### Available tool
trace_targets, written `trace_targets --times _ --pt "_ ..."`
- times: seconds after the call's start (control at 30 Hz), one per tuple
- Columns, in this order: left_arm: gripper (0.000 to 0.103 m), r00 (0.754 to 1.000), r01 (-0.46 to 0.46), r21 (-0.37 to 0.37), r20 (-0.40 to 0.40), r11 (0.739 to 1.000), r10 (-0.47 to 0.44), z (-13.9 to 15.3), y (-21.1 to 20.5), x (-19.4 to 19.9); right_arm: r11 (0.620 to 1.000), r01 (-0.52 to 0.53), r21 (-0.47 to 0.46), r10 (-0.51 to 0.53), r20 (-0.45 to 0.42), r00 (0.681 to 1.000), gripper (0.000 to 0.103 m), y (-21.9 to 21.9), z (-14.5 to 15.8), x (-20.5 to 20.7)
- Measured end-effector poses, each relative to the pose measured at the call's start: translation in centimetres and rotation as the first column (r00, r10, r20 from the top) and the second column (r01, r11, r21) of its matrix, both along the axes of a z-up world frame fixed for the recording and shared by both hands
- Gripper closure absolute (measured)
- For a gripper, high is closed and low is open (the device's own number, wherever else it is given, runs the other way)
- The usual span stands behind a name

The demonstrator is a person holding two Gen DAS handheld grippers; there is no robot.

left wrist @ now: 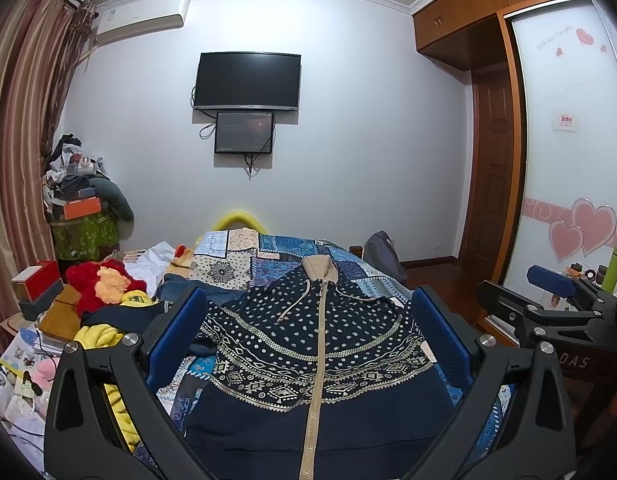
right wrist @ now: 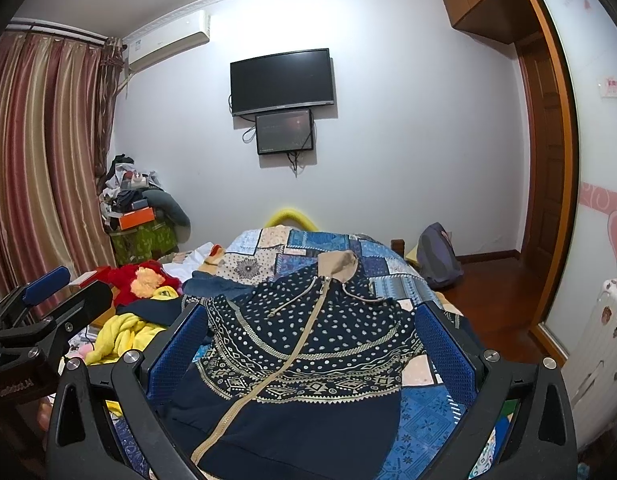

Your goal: Fold large clothes

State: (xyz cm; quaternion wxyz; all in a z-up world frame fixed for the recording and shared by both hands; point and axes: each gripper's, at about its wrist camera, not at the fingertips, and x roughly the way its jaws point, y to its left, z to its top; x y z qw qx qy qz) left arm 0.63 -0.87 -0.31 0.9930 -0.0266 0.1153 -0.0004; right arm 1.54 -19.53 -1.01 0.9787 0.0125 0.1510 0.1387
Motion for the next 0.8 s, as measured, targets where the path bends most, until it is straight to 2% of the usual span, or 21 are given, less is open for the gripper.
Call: trace_targets --times 0.43,0.63,0.8 --pt "0.0 1.0 -0.013 -0.004 -0.016 1.0 0.013 -0.5 1.1 1.6 1.0 0.003 -0.004 -0.003 -0.031 1.0 0.0 0.9 -0.4 2.0" --pt "0.0 0.999 -0.03 -0.023 -0.038 0.999 0.029 -1.1 3.3 4.3 1.0 -0.007 -0.006 0.006 -0.052 0.999 0.0 2.0 -0.4 4.9" --pt "0.0 0.995 -0.087 -0.007 -0.057 0.996 0.086 -2.1 5.8 7.5 0.999 -0.031 -0.014 0.03 -0.05 0.998 0.0 3.6 -0.4 8.4"
